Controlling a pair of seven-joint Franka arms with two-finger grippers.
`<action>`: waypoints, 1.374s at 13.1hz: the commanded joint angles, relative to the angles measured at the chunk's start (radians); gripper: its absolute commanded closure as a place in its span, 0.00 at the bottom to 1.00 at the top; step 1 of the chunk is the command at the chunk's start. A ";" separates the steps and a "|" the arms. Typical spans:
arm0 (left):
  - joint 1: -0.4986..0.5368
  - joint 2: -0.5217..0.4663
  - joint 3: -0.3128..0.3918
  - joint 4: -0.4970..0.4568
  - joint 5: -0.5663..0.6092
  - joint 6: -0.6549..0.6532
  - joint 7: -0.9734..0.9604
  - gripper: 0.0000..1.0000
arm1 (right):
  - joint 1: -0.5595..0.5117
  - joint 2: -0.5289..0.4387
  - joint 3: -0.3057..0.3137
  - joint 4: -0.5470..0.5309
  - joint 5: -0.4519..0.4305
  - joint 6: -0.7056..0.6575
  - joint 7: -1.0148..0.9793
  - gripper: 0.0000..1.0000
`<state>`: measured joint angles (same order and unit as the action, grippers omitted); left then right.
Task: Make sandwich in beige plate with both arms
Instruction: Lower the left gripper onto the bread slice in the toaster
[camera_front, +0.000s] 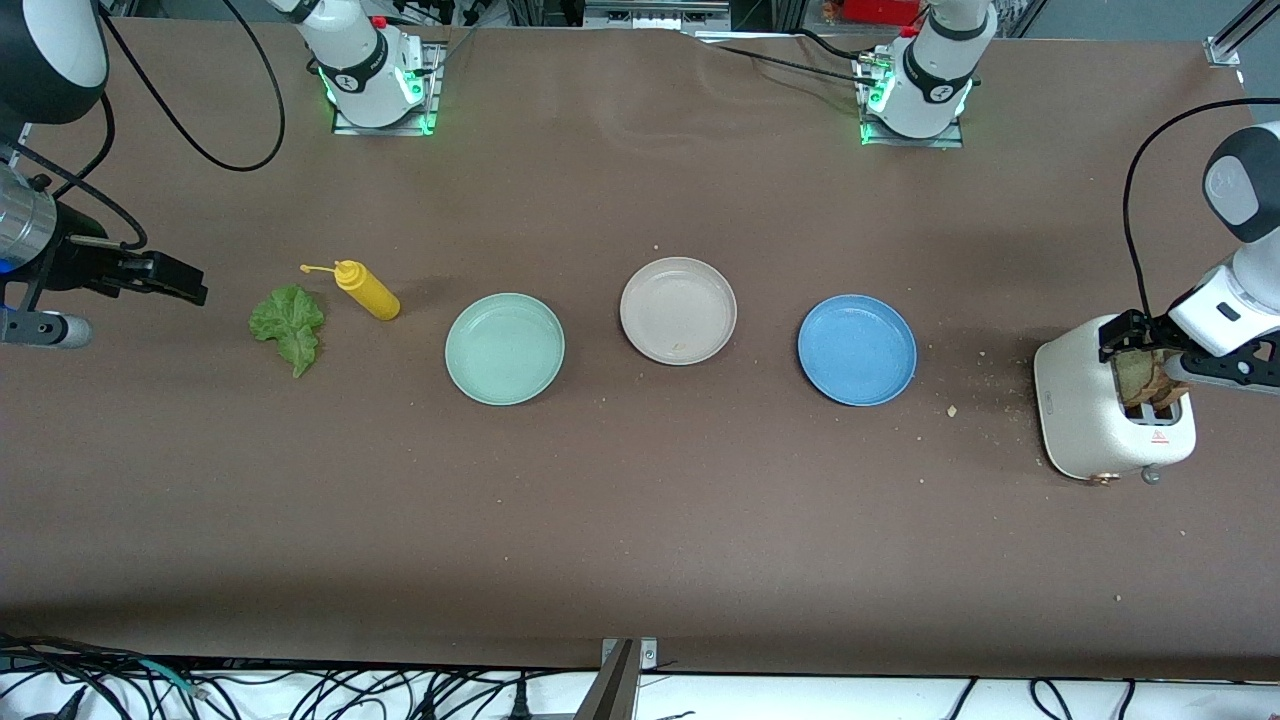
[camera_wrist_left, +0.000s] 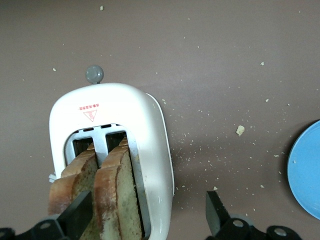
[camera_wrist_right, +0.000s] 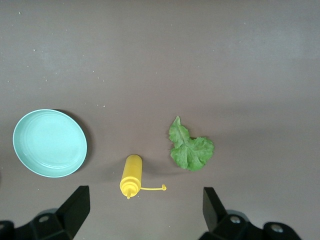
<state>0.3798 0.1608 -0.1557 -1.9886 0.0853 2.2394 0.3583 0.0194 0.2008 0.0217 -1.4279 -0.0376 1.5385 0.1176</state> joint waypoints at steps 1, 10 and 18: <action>0.025 -0.018 -0.011 -0.038 0.030 0.026 0.011 0.00 | -0.004 -0.007 0.004 -0.009 -0.015 0.000 0.010 0.00; 0.097 0.002 -0.010 -0.030 0.030 0.009 0.033 1.00 | -0.012 -0.006 0.004 -0.016 -0.016 -0.003 0.004 0.00; 0.107 -0.018 -0.056 0.187 0.028 -0.267 0.076 1.00 | -0.012 -0.007 -0.003 -0.016 -0.016 -0.005 0.001 0.00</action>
<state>0.4813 0.1532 -0.1787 -1.9046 0.0853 2.1042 0.4212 0.0131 0.2030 0.0203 -1.4335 -0.0381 1.5385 0.1176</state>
